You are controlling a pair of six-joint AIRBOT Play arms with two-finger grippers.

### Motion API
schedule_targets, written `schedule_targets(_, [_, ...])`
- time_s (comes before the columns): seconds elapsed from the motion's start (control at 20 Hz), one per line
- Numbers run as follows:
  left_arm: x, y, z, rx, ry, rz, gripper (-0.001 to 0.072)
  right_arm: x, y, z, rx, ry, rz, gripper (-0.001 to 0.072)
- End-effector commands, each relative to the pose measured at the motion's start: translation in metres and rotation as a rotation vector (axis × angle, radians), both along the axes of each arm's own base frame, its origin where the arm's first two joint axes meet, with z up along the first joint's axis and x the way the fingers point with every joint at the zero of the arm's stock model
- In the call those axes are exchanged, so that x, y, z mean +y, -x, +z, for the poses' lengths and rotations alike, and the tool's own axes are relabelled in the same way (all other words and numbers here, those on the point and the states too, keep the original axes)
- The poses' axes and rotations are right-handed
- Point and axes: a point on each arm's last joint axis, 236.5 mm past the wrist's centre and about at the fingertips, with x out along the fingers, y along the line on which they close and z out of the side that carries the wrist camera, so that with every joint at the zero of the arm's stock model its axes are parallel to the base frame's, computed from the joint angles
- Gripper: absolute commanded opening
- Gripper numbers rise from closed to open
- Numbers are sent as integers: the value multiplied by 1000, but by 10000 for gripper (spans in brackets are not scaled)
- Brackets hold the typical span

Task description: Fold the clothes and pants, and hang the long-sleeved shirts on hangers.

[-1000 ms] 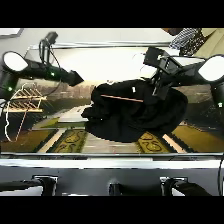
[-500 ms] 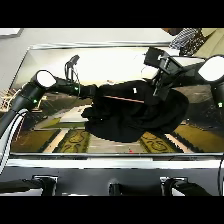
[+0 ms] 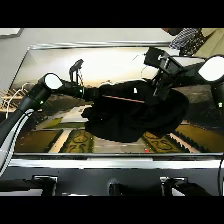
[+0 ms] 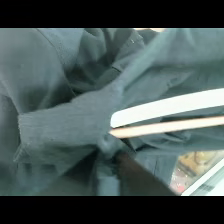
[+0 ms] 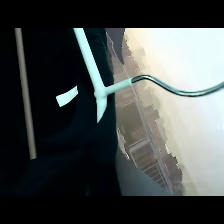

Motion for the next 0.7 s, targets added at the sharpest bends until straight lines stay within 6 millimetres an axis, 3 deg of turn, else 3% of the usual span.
schedule_targets(0.0, [0,-8,-1,-21,3,17,32,0,0,0,1,0,1,42])
schedule_targets(0.2, [14,-30,20,-114,-12,37,31,-1,8,-6,41,6,4,41])
schedule_targets(0.4, [33,-59,76,-261,-22,71,30,-7,12,-12,68,37,-1,41])
schedule_targets(0.65, [29,-67,149,-420,13,50,30,-8,7,-34,123,39,-22,41])
